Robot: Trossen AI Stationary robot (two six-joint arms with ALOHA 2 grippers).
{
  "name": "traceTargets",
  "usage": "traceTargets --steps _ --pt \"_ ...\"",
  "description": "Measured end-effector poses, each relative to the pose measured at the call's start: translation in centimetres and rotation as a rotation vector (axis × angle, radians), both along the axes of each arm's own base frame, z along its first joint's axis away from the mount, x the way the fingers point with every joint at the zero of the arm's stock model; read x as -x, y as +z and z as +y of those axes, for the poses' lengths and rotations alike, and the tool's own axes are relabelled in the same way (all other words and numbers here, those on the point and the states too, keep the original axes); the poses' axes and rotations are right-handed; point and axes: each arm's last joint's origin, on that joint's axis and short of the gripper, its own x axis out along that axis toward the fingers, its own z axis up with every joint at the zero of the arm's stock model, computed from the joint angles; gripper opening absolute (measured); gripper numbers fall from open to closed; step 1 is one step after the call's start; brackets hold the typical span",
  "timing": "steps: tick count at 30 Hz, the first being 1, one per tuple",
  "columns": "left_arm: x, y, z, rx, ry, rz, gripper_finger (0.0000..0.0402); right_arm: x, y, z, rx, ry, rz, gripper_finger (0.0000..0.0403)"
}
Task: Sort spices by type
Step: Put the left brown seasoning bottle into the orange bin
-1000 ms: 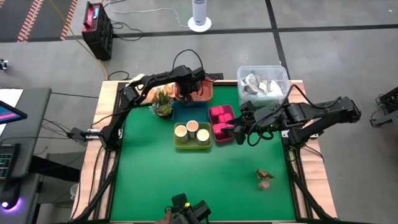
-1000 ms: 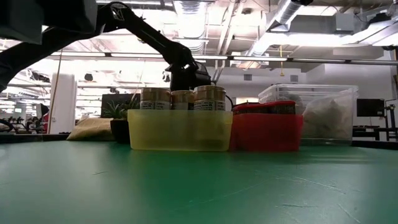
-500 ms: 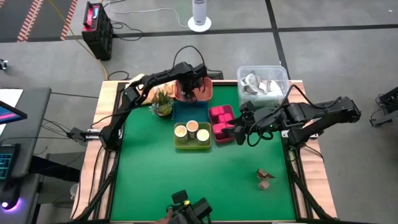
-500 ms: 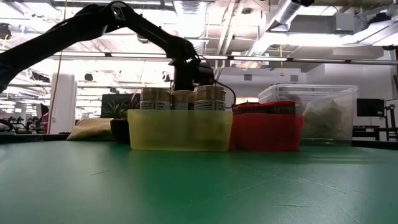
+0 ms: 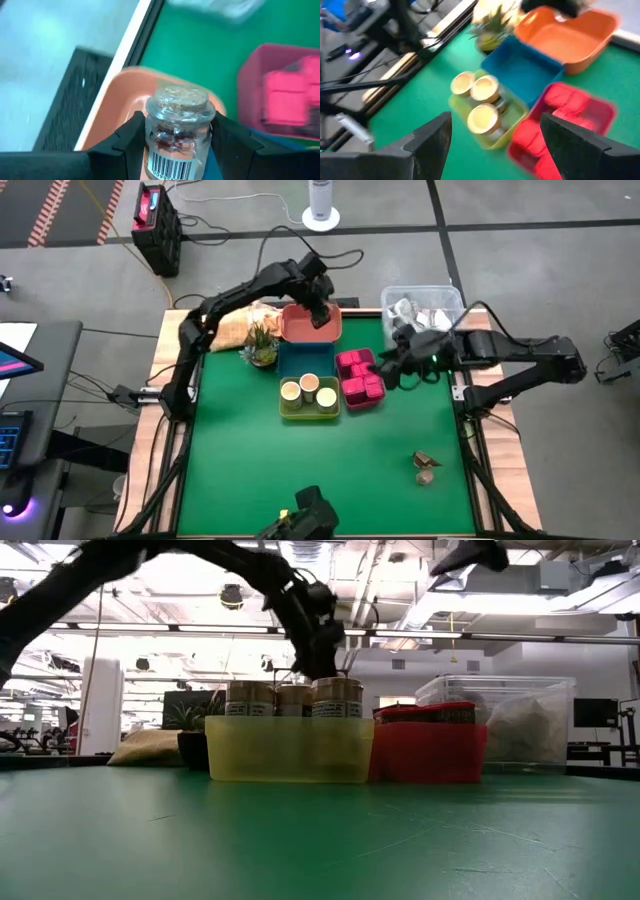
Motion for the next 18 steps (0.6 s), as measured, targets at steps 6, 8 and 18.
traceTargets --steps 6,8,18 --pt "1.2 1.8 -2.7 0.017 -0.125 -0.166 0.0179 0.1 0.0 -3.0 0.037 -0.017 0.024 0.0327" --pt "1.9 2.0 -3.8 0.01 -0.134 -0.216 0.0179 -0.2 -0.1 -4.1 0.018 -0.022 0.015 0.0327" --pt "4.2 4.5 -11.0 -0.507 -0.203 -0.304 0.0179 -4.9 -1.6 -8.5 -0.077 -0.121 -0.067 0.0327"
